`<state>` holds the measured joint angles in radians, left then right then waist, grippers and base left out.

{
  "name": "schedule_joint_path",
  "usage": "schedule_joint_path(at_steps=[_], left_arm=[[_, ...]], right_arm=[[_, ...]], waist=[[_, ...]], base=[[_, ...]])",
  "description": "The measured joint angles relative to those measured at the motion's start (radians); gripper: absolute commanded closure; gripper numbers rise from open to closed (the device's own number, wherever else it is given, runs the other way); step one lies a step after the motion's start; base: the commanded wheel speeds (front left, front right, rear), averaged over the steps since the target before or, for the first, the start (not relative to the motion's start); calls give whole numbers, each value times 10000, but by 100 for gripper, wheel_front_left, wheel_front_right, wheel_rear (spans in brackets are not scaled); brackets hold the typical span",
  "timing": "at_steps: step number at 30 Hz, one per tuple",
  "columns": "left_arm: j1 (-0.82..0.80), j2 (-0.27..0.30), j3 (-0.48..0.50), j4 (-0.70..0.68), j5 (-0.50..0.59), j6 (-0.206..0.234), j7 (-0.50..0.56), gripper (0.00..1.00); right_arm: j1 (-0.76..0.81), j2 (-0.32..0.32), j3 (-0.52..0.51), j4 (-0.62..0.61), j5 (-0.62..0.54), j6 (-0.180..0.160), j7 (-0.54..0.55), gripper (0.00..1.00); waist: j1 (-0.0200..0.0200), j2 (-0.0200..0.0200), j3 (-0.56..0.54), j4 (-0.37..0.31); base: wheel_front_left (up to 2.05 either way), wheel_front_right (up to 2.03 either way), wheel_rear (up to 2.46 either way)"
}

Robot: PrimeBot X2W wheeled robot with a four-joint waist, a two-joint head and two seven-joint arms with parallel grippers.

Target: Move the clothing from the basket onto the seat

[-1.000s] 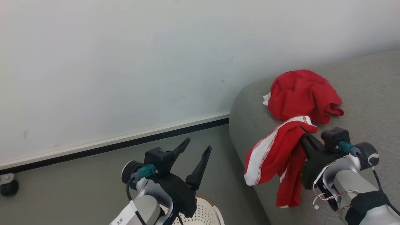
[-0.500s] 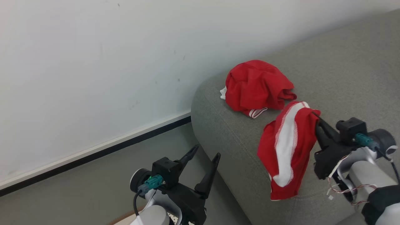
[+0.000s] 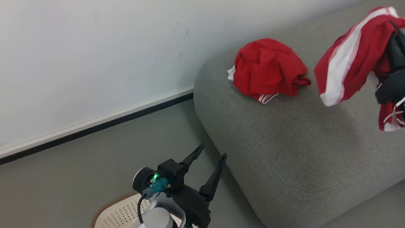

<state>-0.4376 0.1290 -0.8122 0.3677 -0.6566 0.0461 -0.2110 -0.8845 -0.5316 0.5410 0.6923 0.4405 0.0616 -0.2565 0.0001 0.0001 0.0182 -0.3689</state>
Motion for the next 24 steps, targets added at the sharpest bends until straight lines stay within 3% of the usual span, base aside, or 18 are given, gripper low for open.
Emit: schedule_joint_path(at_steps=[11, 24], left_arm=[[-676, 307, -127, -834, 525, 81, 322, 0], [-1352, 809, 15, -1799, 972, 259, 688, 0]], right_arm=[[-2358, -1055, -790, 1043, 69, 2, 500, 100], [-3931, -1310, -922, 1810, -50, -134, 974, 100]], waist=[[1, 1, 1276, 1025], [2, 1, 2983, 2178]], base=[[0, 0, 0], [0, 0, 0]])
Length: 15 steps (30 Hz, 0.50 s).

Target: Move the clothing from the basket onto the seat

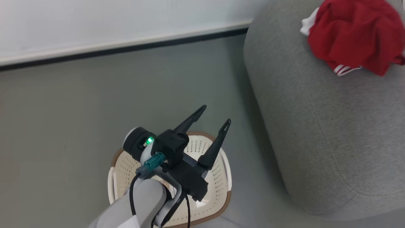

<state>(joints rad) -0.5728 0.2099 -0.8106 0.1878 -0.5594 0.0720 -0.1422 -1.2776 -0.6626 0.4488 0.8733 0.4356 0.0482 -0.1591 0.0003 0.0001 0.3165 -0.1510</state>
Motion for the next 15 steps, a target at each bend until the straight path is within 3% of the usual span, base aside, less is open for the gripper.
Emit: schedule_joint_path(at_steps=[15], left_arm=[[-903, 278, 236, -594, 349, 132, 276, 0]], right_arm=[[-89, 245, -98, 1227, 6, -495, 67, 100]], waist=[[-1, 1, 2062, 517]], base=[[0, 0, 0]])
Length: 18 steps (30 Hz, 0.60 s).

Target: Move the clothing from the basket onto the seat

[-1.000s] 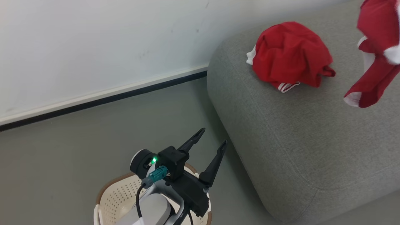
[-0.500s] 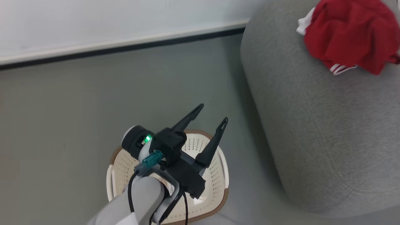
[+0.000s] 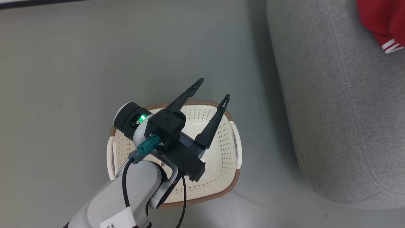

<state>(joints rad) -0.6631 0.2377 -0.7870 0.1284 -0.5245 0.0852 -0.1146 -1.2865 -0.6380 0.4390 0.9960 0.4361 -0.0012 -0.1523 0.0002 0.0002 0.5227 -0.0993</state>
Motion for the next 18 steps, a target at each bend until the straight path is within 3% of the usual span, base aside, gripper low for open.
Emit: schedule_joint_path(at_steps=[9, 10, 11, 13, 14, 18], left_arm=[[-127, -17, 2, 316, 188, 27, 61, 0], [-127, -21, 2, 364, 188, 27, 58, 0], [-127, -29, 6, 422, 186, 27, 52, 0], [-126, -50, 12, 535, 182, 27, -31, 0], [-124, -63, 23, 587, 178, 27, -54, 0], [-106, -77, 107, 803, 134, 21, -188, 0]], right_arm=[[115, 510, 134, 754, 4, 8, -270, 100], [125, 558, 155, 792, 2, 13, -345, 87], [149, 583, 184, 826, 0, 17, -378, 66], [274, 604, 213, 917, -2, 81, -464, 10], [341, 635, 234, 984, -8, 104, -531, 0], [565, 888, 280, 1108, -12, 107, -669, 0]], waist=[[-1, -1, 452, 83], [-1, -1, 427, 77], [-2, -1, 398, 69], [-2, -1, 320, 47], [-2, -2, 276, 32], [-2, -1, 51, -63]], base=[[0, 0, 0], [0, 0, 0], [0, 0, 0], [0, 0, 0], [0, 0, 0], [0, 0, 0]])
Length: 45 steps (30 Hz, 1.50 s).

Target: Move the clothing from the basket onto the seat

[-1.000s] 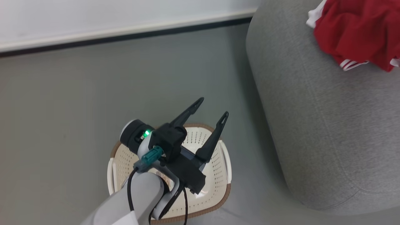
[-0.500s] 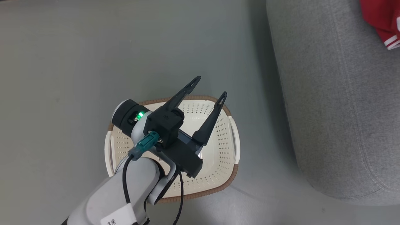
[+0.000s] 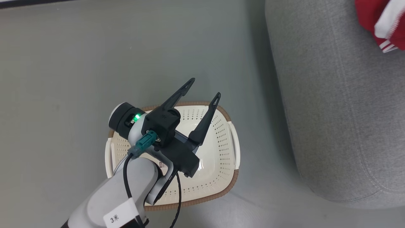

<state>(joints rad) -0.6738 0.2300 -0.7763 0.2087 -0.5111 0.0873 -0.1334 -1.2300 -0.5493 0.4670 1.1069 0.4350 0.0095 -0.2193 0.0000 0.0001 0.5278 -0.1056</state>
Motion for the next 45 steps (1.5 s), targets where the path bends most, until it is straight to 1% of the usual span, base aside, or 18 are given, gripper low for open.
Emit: schedule_joint_path(at_steps=[6, 7, 12, 17, 22, 28, 31, 35, 40, 45], left_arm=[[153, -98, 75, 399, -324, -12, -198, 0], [206, -111, 86, 458, -353, -67, -240, 0], [477, -165, 192, 823, -523, -94, -466, 0], [692, -295, 290, 1097, -623, -96, -629, 0], [988, -370, 546, 1396, -988, -90, -800, 0], [1525, -316, 926, 1712, -1175, -67, -936, 0], [1902, -234, 1183, 1825, -1262, 8, -989, 0], [2529, -102, 1505, 1969, -1622, 77, -1078, 0], [3311, 44, 1902, 2033, -1818, 111, -1108, 0], [4238, 464, 2349, 1873, -1833, 198, -1151, 0]], right_arm=[[417, 205, 96, 123, -2, 178, -161, 0], [515, 249, 107, 132, -2, 203, -199, 0], [965, 621, 165, 138, 0, 351, -255, 0], [1415, 803, 86, 123, 81, 360, -290, 0], [1925, 1045, 86, -79, 90, 433, -299, 0], [2601, 1511, 77, -566, 157, 433, -301, 0], [3051, 1824, 27, -790, 232, 370, -301, 0], [3818, 2199, -58, -1045, 347, 326, -301, 0], [4788, 2405, -211, -1448, 600, 224, -301, 0], [5942, 2660, -280, -2196, 606, 59, -301, 0]], waist=[[0, 0, -463, -186], [-1, 0, -553, -217], [-2, -1, -1062, -361], [-3, -1, -1532, -427], [-3, -3, -2157, -401], [-3, -3, -2909, -200], [-3, -3, -3279, -44], [-2, -3, -3781, 189], [-2, -3, -4421, 480], [-2, -3, -5042, 746]], base=[[0, 0, 0], [0, 0, 0], [0, 0, 0], [0, 0, 0], [0, 0, 0], [0, 0, 0], [0, 0, 0], [0, 0, 0], [0, 0, 0], [0, 0, 0]])
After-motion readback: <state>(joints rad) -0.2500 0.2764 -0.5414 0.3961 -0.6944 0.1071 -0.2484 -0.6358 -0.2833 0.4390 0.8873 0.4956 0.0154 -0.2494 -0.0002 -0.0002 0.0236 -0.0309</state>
